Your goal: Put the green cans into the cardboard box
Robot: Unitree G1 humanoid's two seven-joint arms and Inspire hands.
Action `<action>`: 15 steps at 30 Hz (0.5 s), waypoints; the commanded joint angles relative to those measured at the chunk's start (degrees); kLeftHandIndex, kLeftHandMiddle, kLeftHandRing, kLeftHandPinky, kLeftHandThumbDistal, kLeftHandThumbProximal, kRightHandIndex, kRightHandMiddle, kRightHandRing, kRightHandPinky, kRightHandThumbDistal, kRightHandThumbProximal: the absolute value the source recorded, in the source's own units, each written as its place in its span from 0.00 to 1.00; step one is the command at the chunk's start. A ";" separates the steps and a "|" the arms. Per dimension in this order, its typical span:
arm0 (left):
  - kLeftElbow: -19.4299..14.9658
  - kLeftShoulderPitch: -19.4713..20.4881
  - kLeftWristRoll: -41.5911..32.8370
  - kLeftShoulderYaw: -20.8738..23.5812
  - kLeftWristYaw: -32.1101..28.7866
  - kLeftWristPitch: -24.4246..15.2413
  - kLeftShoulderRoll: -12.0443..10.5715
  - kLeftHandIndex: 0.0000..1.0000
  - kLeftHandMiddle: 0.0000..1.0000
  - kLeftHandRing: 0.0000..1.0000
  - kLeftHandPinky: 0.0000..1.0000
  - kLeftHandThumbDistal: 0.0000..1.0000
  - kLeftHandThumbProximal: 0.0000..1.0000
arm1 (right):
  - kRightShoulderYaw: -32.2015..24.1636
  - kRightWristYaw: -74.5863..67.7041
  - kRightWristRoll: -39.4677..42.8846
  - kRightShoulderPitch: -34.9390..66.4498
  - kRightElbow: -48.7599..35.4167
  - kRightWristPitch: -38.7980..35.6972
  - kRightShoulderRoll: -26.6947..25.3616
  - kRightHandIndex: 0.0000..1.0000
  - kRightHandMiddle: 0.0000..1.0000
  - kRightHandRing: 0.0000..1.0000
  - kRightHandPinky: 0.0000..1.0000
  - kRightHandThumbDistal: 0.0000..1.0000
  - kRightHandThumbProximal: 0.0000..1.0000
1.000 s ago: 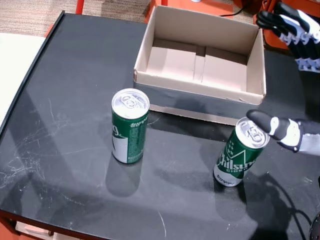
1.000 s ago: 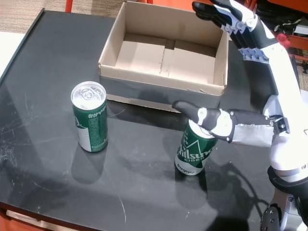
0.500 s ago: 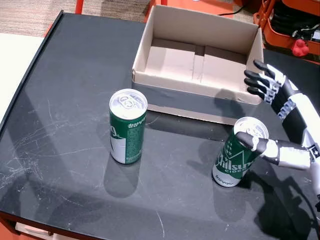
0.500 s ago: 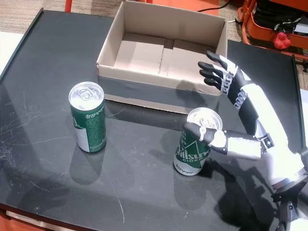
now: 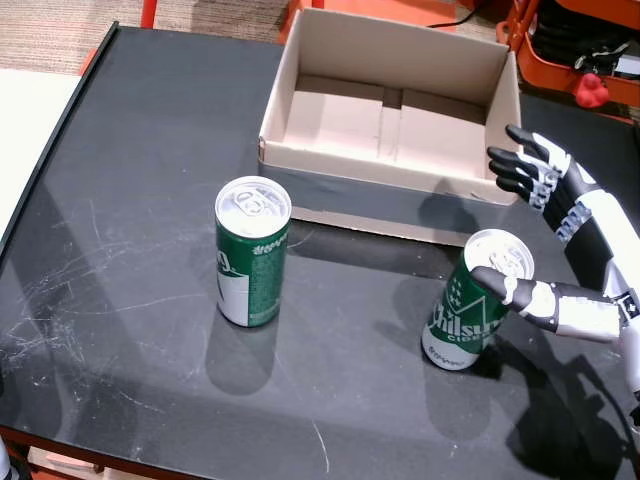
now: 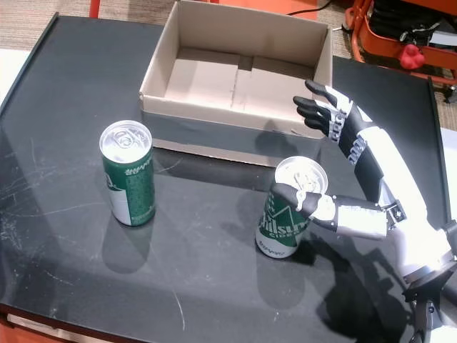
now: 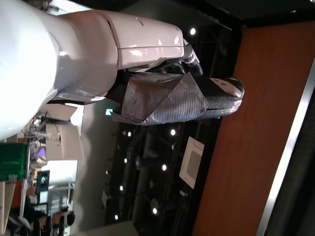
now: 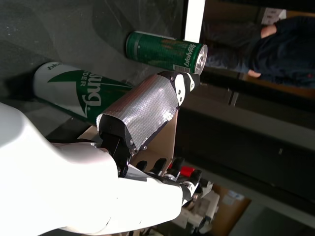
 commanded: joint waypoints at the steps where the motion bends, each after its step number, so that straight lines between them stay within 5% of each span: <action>1: 0.41 -1.85 -0.04 0.83 -0.72 0.48 -3.52 0.93 0.93 0.93 0.92 0.49 0.90 | -0.33 1.10 0.86 0.08 1.22 1.06 0.39 0.90 0.88 0.87 0.94 1.00 0.77; 15: -0.42 -1.62 0.10 1.36 -0.04 -0.09 -3.85 0.91 0.93 0.93 0.93 0.47 0.93 | -2.73 6.11 2.28 -0.69 7.25 4.48 2.89 0.94 0.89 0.86 0.93 1.00 0.73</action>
